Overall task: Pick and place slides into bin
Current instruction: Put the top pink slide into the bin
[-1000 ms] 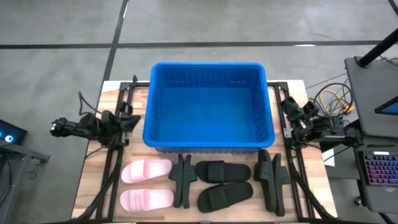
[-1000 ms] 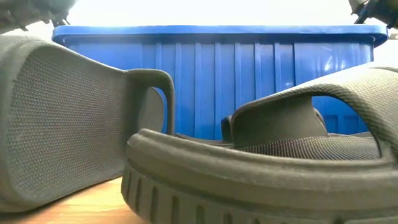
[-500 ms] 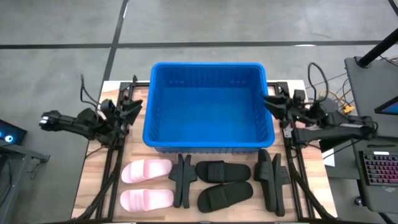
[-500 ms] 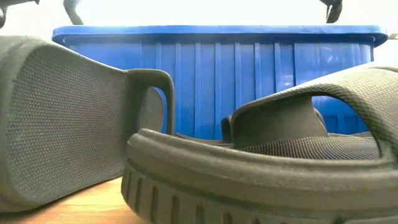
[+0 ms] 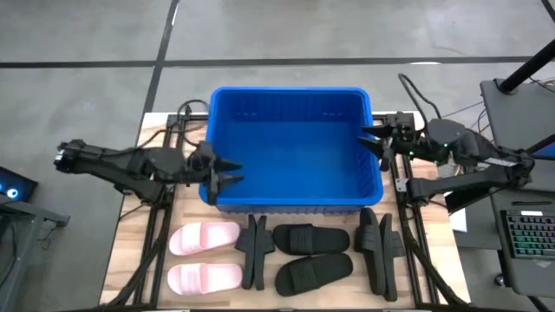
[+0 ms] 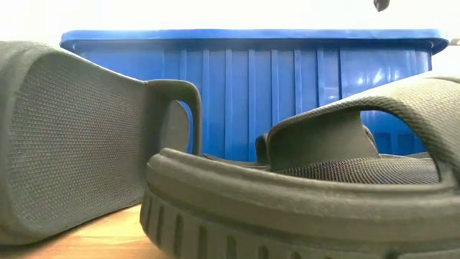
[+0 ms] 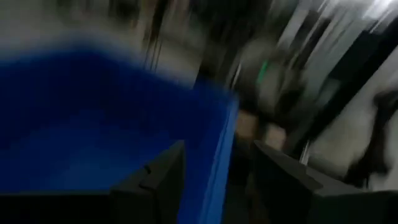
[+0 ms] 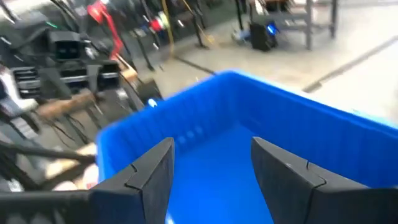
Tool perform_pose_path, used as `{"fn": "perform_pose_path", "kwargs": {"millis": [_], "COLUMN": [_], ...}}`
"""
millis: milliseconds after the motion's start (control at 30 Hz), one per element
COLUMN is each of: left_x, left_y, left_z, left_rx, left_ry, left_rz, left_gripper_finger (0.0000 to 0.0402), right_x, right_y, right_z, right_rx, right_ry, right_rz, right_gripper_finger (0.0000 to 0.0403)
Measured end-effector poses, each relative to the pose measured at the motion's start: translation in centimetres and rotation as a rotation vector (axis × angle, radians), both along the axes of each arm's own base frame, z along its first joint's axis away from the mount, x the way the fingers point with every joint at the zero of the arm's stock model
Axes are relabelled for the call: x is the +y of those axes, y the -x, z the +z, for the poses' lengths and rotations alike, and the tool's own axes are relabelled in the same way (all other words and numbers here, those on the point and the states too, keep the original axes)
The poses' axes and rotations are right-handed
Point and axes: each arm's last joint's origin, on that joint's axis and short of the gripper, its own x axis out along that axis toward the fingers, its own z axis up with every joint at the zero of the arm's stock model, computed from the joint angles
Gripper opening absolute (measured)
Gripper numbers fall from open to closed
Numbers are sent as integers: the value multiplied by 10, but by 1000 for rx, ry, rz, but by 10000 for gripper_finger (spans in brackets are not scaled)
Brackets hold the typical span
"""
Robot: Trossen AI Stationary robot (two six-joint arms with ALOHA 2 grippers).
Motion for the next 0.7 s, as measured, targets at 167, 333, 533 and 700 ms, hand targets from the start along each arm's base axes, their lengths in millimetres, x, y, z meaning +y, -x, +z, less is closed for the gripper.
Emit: {"fn": "perform_pose_path", "kwargs": {"millis": [167, 333, 533, 700], "left_x": [-8, -30, -62, -97], "left_y": [-1, -14, -18, -19], "left_z": [17, 25, 12, -5], "left_rx": [269, 364, 667, 951], "left_ry": [173, 334, 679, 878], "left_rz": [-4, -70, -81, -34], "left_gripper_finger": [168, 168, 168, 168], "right_x": [0, 0, 0, 0], "right_y": [6, 9, 9, 9], "right_z": [11, 18, 20, 19], "right_rx": [108, 139, 132, 136], "right_ry": [-1, 3, 3, 7], "right_rz": [-8, -23, -23, -22], "right_gripper_finger": [203, 203, 203, 203]}}
